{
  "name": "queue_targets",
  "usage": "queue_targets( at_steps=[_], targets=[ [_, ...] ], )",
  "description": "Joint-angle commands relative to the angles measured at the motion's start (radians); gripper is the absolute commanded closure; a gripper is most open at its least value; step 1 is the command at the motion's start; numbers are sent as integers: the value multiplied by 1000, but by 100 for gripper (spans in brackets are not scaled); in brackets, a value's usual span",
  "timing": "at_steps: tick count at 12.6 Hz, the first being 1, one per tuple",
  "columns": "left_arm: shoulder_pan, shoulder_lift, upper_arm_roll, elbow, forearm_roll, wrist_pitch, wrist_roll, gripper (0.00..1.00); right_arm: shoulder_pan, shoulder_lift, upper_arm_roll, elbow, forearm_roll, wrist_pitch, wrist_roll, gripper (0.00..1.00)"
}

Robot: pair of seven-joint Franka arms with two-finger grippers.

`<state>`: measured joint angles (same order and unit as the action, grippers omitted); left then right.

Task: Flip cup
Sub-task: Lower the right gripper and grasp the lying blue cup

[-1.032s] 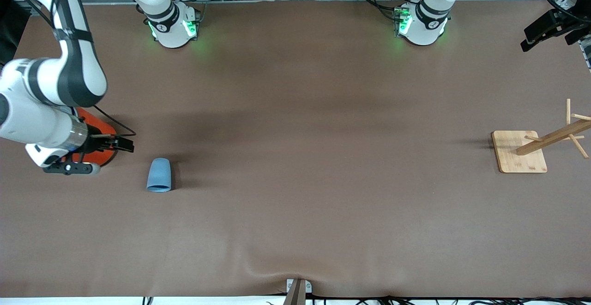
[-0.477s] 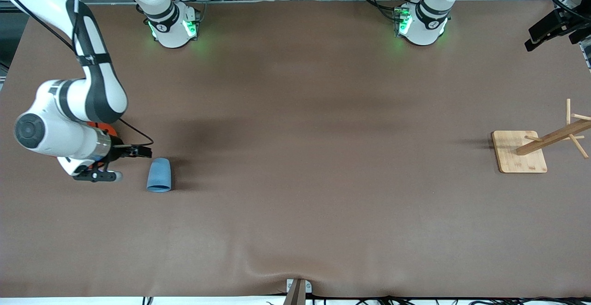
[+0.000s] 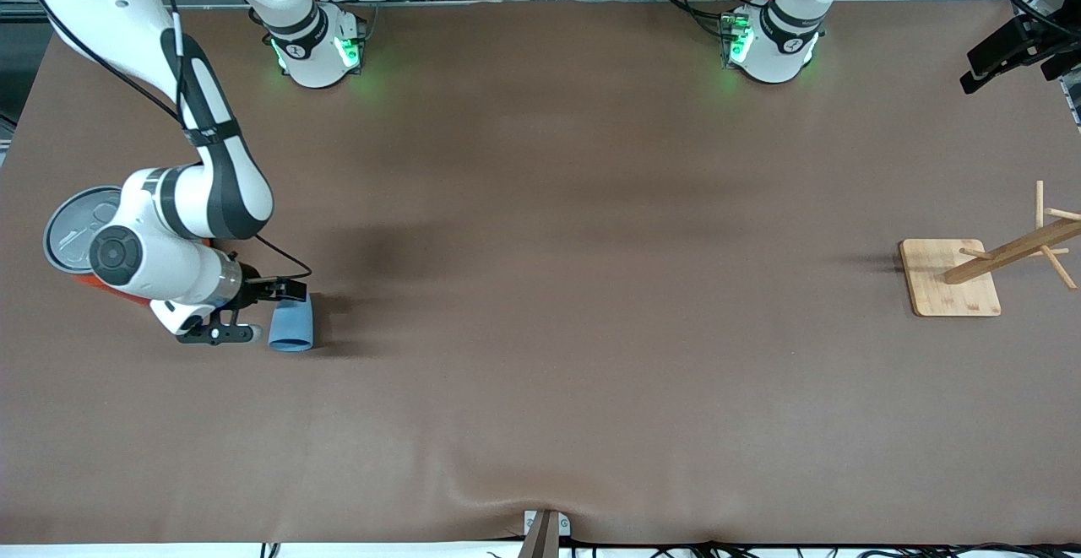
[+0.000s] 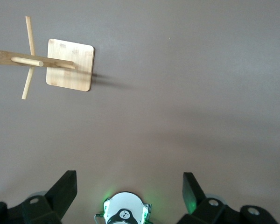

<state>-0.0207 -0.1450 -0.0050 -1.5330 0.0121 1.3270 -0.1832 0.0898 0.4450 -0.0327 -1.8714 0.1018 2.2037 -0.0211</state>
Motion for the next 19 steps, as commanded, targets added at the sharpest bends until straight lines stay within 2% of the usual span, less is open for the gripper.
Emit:
queue_targets(
  at_steps=[1,4,15,16,17,18,19],
  targets=[
    [2,-7,-3,2,14,-14,5,0,7,29,-4,0,-36,43,-17,0],
    [4,-5,-3,1,14,-14,5,0,2,53,-4,0,-74,94,-51,0],
    [11,-7,-1,-1,14,-15,7,0,-1,119,-3,-2,-76,166,-54,0],
    [16,-8,-1,-1,16,-15,8,0,-1,124,-3,-2,-74,166,-53,4],
    [18,-8,-1,-1,16,-22,14,0,-1,130,-3,0,-74,168,-53,14],
    [18,-8,-1,-1,16,-23,19,0,1,130,-3,0,-74,165,-53,37],
    [18,-8,-1,-1,14,-25,19,0,4,129,-3,0,-73,156,-48,54]
  ],
)
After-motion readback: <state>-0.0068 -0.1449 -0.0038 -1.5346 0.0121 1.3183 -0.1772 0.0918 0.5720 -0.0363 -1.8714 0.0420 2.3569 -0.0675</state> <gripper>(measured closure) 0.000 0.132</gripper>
